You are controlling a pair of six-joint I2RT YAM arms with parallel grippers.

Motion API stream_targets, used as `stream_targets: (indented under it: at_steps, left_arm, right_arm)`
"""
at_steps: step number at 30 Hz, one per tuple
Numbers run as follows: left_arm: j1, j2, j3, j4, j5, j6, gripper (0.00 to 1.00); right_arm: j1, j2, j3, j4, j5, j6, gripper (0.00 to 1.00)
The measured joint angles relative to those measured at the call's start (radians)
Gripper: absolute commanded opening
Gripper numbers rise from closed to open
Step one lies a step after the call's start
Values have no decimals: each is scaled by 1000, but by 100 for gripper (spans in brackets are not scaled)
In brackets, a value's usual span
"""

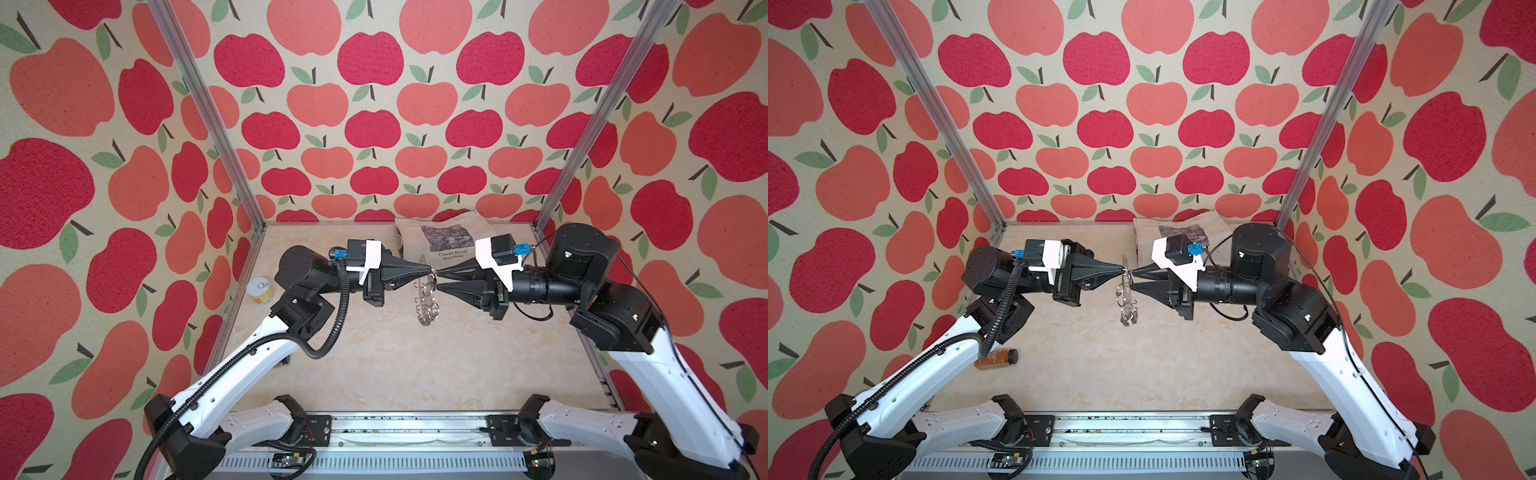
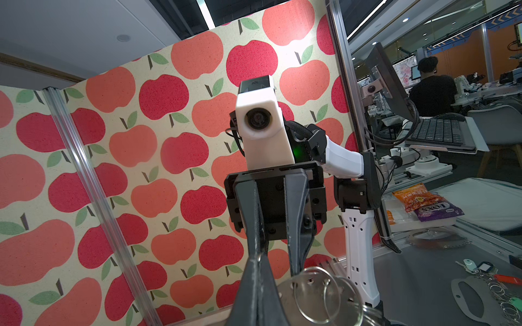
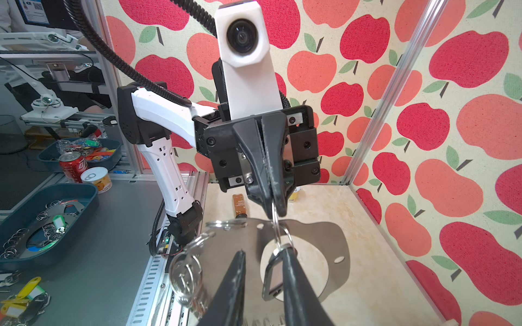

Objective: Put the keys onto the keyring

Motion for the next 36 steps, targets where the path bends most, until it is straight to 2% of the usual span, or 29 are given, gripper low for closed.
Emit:
stream_targets:
  at_steps: [10, 21, 27, 34, 35, 36]
  left_arm:
    - [-6, 0, 0, -17, 7, 15, 0]
    - [-10, 0, 0, -23, 13, 22, 0]
    - [-10, 0, 0, -25, 13, 22, 0]
    - [-10, -4, 0, -49, 6, 27, 0]
    - [-11, -6, 1, -64, 4, 35, 1]
    - [-11, -8, 3, -82, -1, 43, 7]
  right_arm:
    - [-2, 14, 0, 8, -26, 4, 22]
    - [-6, 15, 0, 10, -26, 11, 10]
    - [-6, 18, 0, 15, -25, 12, 0]
    - [-6, 21, 5, 0, -17, 5, 0]
    - [-6, 24, 14, -17, -10, -2, 0]
    - [-6, 28, 24, -35, 0, -10, 0]
